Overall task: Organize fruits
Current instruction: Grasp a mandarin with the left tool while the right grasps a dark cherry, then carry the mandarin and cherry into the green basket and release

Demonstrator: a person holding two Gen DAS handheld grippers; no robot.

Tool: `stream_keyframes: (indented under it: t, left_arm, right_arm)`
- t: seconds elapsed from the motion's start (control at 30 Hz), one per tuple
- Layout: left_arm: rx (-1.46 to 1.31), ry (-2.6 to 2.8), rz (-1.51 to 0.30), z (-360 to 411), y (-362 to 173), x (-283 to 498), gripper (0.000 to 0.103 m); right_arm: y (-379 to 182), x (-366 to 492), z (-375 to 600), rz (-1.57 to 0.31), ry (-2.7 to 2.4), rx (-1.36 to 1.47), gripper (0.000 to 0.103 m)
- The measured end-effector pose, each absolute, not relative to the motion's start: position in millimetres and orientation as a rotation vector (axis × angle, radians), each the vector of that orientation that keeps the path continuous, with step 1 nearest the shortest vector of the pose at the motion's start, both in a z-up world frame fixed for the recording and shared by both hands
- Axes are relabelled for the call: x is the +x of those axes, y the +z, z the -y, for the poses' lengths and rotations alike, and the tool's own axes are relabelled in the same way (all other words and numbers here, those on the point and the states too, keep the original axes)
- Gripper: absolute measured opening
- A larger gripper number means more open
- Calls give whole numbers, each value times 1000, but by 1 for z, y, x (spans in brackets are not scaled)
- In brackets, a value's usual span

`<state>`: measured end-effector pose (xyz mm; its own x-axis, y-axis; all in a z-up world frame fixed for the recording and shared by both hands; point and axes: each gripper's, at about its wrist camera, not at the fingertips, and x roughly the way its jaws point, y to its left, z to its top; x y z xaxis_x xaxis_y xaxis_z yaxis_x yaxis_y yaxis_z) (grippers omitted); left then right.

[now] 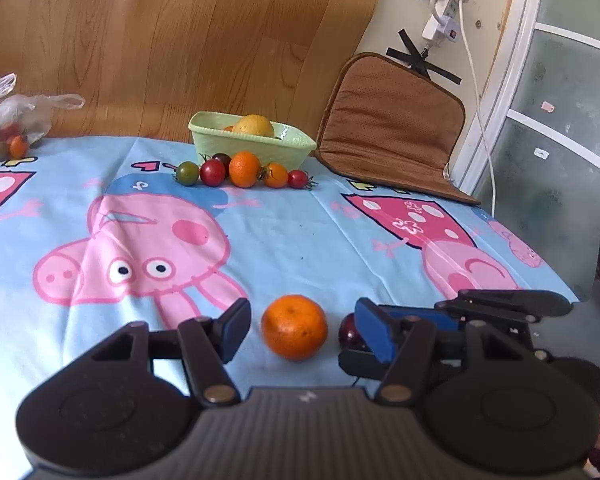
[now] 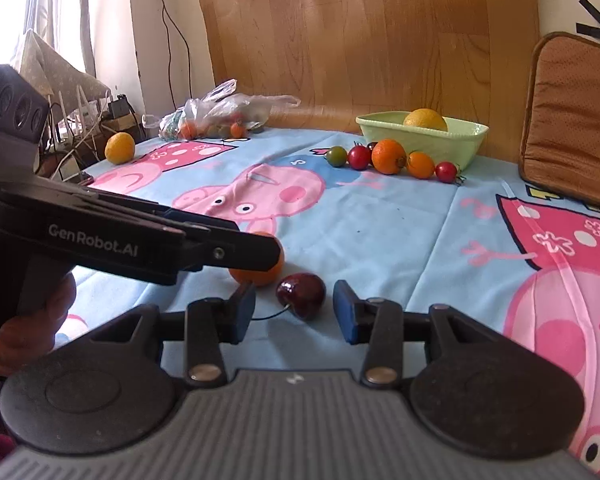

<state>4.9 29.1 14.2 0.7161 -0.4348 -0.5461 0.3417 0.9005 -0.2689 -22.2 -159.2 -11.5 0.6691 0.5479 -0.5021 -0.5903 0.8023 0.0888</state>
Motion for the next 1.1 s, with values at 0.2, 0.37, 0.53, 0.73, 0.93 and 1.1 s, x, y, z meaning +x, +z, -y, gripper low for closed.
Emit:
stream_keyframes:
  t: [0.2, 0.37, 0.53, 0.73, 0.93, 1.1]
  left_arm:
    - [-160, -433, -660, -29, 3, 10, 39]
    - [-191, -434, -650, -33, 1, 10, 38]
    - [-158, -418, -631, -28, 1, 6, 38]
    - [-190, -423, -629, -34, 4, 7, 38]
    - [-218, -452, -586, -41, 27, 27, 38]
    - [-214, -449, -524, -46, 63, 77, 38]
  right_arm:
    - [-13, -17, 163, -538, 607, -115, 30]
    - [-13, -9, 182, -549, 562, -12, 30]
    - [-14, -9, 182, -563, 567, 9, 31]
    - [-14, -10, 179, -557, 570, -30, 30]
    - [2, 11, 181, -541, 586, 22, 30]
    - [29, 61, 184, -465, 568, 53, 30]
